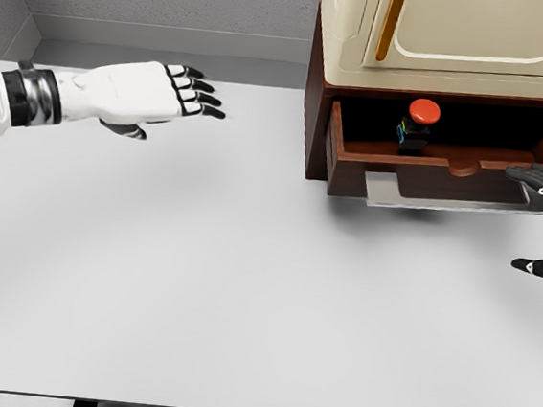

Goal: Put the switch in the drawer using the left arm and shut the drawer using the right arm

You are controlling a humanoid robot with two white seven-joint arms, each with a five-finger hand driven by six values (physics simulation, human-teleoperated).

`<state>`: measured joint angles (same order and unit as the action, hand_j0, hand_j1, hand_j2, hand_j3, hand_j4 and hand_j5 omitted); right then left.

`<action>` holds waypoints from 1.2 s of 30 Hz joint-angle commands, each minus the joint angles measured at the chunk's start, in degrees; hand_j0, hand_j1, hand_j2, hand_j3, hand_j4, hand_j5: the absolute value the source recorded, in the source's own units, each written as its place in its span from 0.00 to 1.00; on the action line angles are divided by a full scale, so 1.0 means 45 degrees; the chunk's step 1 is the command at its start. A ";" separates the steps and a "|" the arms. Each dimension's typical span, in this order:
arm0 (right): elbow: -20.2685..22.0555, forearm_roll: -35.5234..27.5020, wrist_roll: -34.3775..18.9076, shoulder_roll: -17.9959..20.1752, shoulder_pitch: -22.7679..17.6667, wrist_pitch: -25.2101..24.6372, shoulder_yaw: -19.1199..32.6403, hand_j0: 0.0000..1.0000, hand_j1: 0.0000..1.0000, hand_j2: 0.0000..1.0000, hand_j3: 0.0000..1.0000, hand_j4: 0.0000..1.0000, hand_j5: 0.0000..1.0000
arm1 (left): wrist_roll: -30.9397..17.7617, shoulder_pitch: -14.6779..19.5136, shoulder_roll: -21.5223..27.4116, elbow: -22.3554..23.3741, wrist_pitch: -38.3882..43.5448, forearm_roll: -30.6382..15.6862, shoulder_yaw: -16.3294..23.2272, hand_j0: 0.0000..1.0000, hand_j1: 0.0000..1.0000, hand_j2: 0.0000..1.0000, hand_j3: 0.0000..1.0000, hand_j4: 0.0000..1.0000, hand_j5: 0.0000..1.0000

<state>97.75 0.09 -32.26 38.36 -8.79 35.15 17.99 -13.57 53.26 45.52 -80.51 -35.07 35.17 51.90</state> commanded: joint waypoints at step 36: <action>-0.0063 0.0272 0.0000 -0.0008 -0.0293 -0.0034 -0.0032 1.00 1.00 1.00 1.00 1.00 1.00 | 0.0008 -0.0195 0.0237 0.0197 0.0015 -0.0080 -0.0166 1.00 1.00 1.00 1.00 1.00 1.00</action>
<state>97.62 1.52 -32.25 38.34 -10.11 35.15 17.89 -13.59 52.38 46.54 -79.63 -35.06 35.09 51.22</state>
